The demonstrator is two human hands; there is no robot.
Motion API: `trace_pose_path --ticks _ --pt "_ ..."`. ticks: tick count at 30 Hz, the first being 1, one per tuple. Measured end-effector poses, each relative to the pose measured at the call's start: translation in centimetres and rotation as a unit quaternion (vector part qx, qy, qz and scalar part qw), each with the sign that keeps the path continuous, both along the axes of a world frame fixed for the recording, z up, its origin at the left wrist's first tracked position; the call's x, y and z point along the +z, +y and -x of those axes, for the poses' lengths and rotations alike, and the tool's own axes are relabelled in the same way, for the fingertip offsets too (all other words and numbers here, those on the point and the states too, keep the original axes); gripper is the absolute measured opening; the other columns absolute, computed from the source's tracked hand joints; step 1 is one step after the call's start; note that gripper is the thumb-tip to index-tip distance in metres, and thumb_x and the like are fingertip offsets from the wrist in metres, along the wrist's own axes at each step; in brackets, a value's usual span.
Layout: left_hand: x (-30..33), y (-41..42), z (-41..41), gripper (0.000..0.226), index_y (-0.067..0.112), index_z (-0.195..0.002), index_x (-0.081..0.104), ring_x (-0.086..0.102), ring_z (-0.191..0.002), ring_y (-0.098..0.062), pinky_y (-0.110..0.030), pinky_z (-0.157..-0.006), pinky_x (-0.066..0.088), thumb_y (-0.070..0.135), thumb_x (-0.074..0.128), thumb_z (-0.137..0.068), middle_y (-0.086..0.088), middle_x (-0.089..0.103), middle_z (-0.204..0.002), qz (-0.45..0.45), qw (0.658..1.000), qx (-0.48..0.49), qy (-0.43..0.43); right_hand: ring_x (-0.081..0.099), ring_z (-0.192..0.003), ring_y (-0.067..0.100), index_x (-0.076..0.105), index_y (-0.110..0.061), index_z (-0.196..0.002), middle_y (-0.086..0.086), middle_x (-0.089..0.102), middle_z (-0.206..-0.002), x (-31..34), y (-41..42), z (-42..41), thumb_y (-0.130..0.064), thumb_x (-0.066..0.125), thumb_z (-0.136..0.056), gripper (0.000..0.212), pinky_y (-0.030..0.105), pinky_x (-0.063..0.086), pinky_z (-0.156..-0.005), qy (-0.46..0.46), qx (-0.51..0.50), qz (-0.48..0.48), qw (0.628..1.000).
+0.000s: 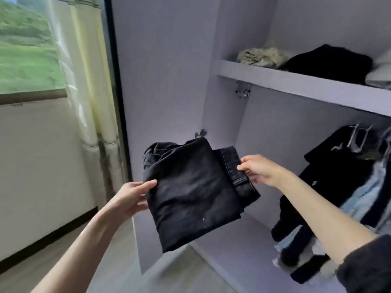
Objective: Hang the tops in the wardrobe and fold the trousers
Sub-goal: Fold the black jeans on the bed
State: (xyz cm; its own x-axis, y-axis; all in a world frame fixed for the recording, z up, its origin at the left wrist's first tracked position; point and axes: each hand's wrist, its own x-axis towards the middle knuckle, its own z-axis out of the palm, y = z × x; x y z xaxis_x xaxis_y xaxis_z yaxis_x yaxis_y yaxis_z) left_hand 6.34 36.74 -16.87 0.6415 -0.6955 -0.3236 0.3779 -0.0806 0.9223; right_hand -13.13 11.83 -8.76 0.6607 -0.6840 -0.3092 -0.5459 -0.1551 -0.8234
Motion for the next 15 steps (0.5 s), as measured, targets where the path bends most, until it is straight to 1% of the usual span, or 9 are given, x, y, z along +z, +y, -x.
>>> trace_pose_path --ticks 2,4,6,8,10,11,13,15 --pt "2.6 -3.4 -1.4 0.016 0.003 -0.089 0.068 0.066 -0.058 -0.011 -0.023 -0.056 0.056 0.018 0.065 -0.086 -0.004 0.07 -0.075 0.015 0.999 -0.025 -0.022 0.045 -0.066 0.019 0.052 -0.018 -0.09 0.009 0.052 -0.083 2.2 -1.6 0.7 -0.006 0.053 -0.086 0.013 0.028 0.03 -0.06 -0.012 -0.032 0.021 0.999" --pt "6.0 -7.3 -2.7 0.019 0.002 -0.09 0.068 0.068 -0.064 -0.014 -0.025 -0.06 0.058 0.02 0.066 -0.085 -0.004 0.072 -0.079 0.033 0.996 -0.065 -0.051 0.041 -0.058 0.015 0.05 -0.019 -0.081 0.006 0.05 -0.074 5.0 -3.5 1.6 -0.007 0.054 -0.086 0.014 0.026 0.025 -0.056 -0.041 -0.087 0.041 0.995" --pt "9.4 -11.1 -4.0 0.021 0.002 -0.093 0.066 0.068 -0.072 -0.016 -0.026 -0.063 0.058 0.022 0.067 -0.084 -0.005 0.072 -0.086 0.051 0.991 -0.097 -0.079 0.043 -0.058 0.015 0.049 -0.019 -0.073 0.003 0.05 -0.07 8.0 -4.9 2.6 -0.007 0.055 -0.086 0.02 0.027 0.028 -0.056 -0.075 -0.137 0.059 0.986" --pt "13.1 -14.4 -4.5 0.023 0.003 -0.095 0.065 0.066 -0.077 -0.017 -0.025 -0.064 0.058 0.023 0.066 -0.085 -0.005 0.069 -0.091 0.071 0.983 -0.13 -0.105 0.045 -0.058 0.015 0.051 -0.018 -0.07 0.001 0.051 -0.068 10.8 -6.0 3.7 -0.006 0.057 -0.086 0.021 0.027 0.032 -0.058 -0.113 -0.177 0.069 0.975" --pt "16.9 -17.7 -4.8 0.023 0.002 -0.096 0.062 0.064 -0.077 -0.016 -0.023 -0.06 0.058 0.022 0.066 -0.085 -0.005 0.066 -0.091 0.084 0.975 -0.159 -0.131 0.043 -0.055 0.014 0.054 -0.017 -0.071 0.0 0.05 -0.065 13.7 -7.2 4.8 -0.005 0.057 -0.086 0.019 0.026 0.032 -0.057 -0.154 -0.216 0.076 0.961" --pt "18.8 -19.3 -4.8 0.023 0.002 -0.097 0.061 0.063 -0.078 -0.016 -0.024 -0.06 0.058 0.022 0.066 -0.085 -0.005 0.066 -0.092 0.093 0.971 -0.17 -0.14 0.043 -0.055 0.015 0.054 -0.016 -0.072 0.0 0.05 -0.066 15.2 -7.7 5.3 -0.006 0.056 -0.086 0.017 0.026 0.032 -0.057 -0.165 -0.23 0.081 0.956" --pt "22.4 -22.5 -4.9 0.024 0.004 -0.099 0.061 0.064 -0.083 -0.017 -0.029 -0.066 0.057 0.022 0.068 -0.085 -0.006 0.065 -0.094 0.109 0.962 -0.198 -0.154 0.044 -0.059 0.016 0.054 -0.016 -0.076 0.001 0.05 -0.07 18.0 -9.0 6.3 -0.007 0.055 -0.086 0.014 0.026 0.036 -0.057 -0.184 -0.253 0.084 0.946" --pt "25.8 -25.7 -4.8 0.023 0.007 -0.1 0.062 0.064 -0.083 -0.016 -0.028 -0.067 0.055 0.023 0.069 -0.084 -0.005 0.066 -0.095 0.127 0.952 -0.223 -0.164 0.046 -0.057 0.015 0.053 -0.016 -0.077 0.001 0.051 -0.071 20.8 -10.3 7.0 -0.007 0.054 -0.087 0.013 0.023 0.042 -0.054 -0.206 -0.275 0.083 0.936"
